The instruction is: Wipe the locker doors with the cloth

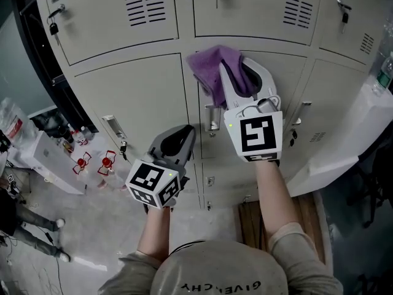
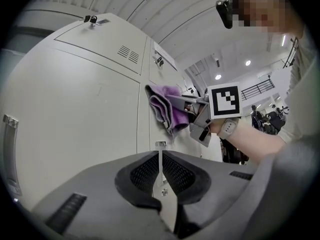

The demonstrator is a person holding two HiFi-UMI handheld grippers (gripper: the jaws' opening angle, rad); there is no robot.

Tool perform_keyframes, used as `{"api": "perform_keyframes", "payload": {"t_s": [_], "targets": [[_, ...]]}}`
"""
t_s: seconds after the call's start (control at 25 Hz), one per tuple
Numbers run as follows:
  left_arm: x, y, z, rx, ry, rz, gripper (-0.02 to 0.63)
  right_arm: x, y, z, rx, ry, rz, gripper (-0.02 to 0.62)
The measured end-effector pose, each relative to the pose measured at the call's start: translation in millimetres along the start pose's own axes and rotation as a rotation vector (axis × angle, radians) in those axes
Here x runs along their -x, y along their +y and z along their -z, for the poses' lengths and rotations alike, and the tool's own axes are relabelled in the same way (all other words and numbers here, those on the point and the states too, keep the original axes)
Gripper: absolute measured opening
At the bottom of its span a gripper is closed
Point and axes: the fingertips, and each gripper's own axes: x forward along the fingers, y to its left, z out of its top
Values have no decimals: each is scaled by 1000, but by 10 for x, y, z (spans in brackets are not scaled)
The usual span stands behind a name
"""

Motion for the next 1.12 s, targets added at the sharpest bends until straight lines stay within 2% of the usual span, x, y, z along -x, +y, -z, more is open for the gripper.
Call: {"api": "perform_keyframes", "payload": {"t_s": [0.76,1.0,1.12], "targets": [[-145,-150,102,17,8,2,18,755,-1400,806,-21,173,278,64],[-102,-170,124,22,12,-10,18,896,-1644,955,-42,203,355,63],[-51,-155,138,21,18,-21,18,957,-1610,893,-57,178,404,63]]}}
